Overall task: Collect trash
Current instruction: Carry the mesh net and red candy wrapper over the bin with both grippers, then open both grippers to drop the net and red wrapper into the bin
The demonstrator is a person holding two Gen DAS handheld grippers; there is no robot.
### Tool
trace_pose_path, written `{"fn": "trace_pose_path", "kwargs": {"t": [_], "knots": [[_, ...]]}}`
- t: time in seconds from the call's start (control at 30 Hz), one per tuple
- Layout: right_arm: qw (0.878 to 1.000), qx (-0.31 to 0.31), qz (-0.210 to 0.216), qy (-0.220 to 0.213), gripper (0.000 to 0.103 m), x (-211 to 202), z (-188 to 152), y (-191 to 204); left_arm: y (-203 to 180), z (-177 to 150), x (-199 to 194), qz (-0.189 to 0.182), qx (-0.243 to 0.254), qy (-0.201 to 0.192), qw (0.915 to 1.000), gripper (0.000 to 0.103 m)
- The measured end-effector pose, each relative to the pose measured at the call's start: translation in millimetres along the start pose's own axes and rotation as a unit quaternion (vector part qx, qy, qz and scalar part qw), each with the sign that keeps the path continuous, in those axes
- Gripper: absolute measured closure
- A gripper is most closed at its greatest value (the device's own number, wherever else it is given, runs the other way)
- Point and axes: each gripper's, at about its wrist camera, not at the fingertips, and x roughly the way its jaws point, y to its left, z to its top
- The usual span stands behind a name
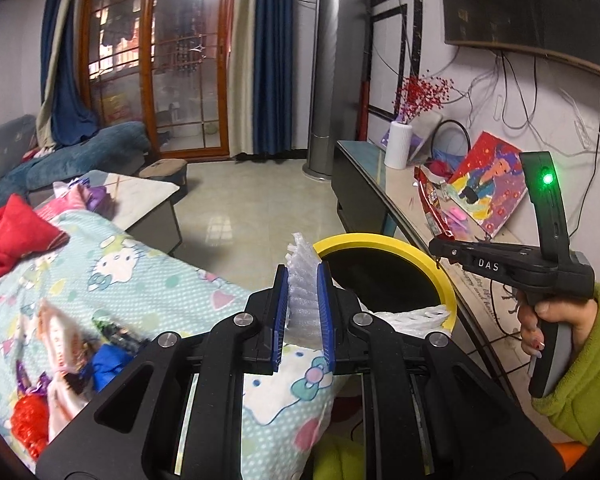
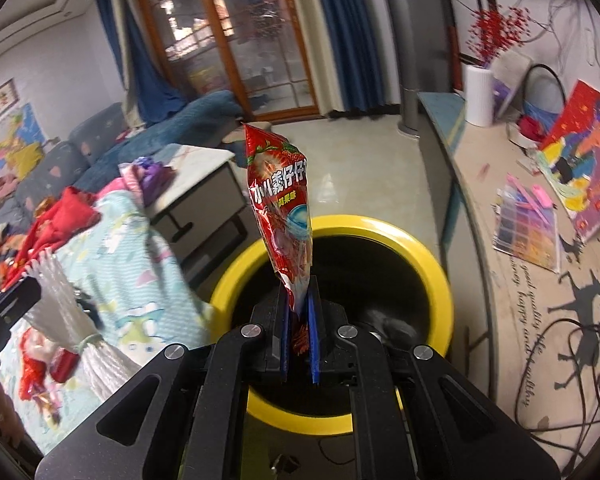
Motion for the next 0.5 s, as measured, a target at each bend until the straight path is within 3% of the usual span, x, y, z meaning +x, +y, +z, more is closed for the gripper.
{"fn": "trace_pose_path", "kwargs": {"t": [0.5], "knots": [[0.999,0.026,-0.026,0.016,0.095,23,-7,-31,-29,-6,61,0.01,0.032,0.029,0.999,0.093]]}}
